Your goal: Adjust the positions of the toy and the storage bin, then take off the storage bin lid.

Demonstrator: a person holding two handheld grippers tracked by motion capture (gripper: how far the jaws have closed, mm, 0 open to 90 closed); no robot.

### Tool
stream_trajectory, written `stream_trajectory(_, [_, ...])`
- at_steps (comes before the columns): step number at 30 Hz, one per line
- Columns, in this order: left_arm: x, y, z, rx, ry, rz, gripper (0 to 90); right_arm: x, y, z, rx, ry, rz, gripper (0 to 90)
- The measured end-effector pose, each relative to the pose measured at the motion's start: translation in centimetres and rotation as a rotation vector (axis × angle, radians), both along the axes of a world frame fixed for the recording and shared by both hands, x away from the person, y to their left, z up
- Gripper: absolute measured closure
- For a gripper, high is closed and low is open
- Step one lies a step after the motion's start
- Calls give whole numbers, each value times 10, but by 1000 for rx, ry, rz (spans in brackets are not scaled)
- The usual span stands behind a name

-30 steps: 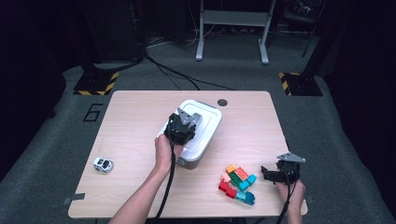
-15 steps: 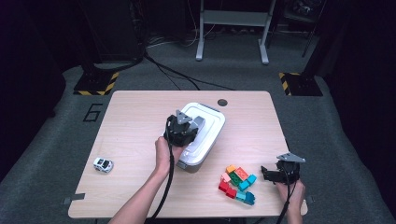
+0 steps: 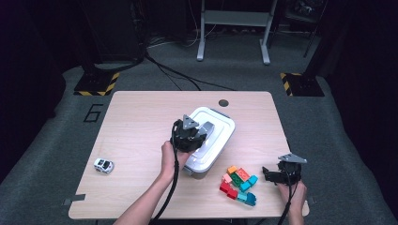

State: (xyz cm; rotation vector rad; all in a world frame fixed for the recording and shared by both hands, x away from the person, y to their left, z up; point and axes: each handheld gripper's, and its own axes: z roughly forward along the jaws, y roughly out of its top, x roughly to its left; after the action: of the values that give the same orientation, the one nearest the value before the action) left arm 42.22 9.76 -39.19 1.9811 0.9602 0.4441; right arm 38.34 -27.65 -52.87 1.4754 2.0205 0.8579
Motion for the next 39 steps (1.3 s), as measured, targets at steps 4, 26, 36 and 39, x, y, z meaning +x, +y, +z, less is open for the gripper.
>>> stream_trajectory(4, [-2, -3, -1, -11, 5, -16, 674, 0, 0, 0, 1, 0, 3, 47])
stream_trajectory(26, [-11, -8, -1, -30, 26, -87, 675, 0, 0, 0, 7, 6, 3, 49])
stream_trajectory(36, [-18, -7, 10, -23, -53, -65, 675, 0, 0, 0, 7, 8, 4, 49])
stream_trajectory(39, [-18, -4, 15, -32, -63, -57, 675, 0, 0, 0, -1, 0, 0, 48])
